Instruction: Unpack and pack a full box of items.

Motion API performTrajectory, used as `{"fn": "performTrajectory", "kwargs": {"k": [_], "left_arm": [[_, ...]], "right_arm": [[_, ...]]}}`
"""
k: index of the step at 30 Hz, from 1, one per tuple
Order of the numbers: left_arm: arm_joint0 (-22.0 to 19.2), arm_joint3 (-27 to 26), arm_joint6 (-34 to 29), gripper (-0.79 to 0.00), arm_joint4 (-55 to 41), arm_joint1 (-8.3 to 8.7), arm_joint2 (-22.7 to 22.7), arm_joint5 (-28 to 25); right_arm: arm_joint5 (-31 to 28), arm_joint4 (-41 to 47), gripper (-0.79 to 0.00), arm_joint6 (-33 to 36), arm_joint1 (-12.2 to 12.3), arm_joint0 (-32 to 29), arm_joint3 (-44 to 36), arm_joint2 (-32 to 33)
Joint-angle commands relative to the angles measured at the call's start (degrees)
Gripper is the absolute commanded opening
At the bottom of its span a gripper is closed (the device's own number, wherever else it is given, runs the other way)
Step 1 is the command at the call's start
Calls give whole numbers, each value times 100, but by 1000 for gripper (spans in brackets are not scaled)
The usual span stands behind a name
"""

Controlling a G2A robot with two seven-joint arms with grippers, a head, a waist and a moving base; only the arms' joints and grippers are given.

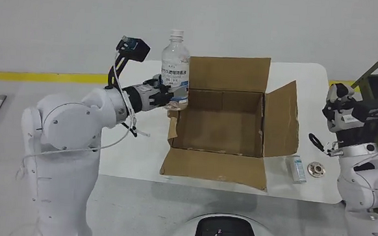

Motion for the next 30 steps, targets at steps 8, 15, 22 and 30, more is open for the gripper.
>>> {"fn": "performTrajectory", "kwargs": {"k": [8,15,22,30], "left_arm": [[-1168,1279,-2,-785,-606,-325,1885,302],[-1280,1684,-23,-785,-595,-401,2284,344],[-1280,1684,-23,-785,-595,-401,2284,344],[-1144,1694,254,-785,-505,-412,2372,377]], "right_arm": [[156,24,-785,-36,24,-126,-63,87],[260,47,-785,-39,39,-204,-115,138],[381,39,-785,-56,53,-238,-132,163],[350,-23,-785,-59,73,-259,-113,124]]}}
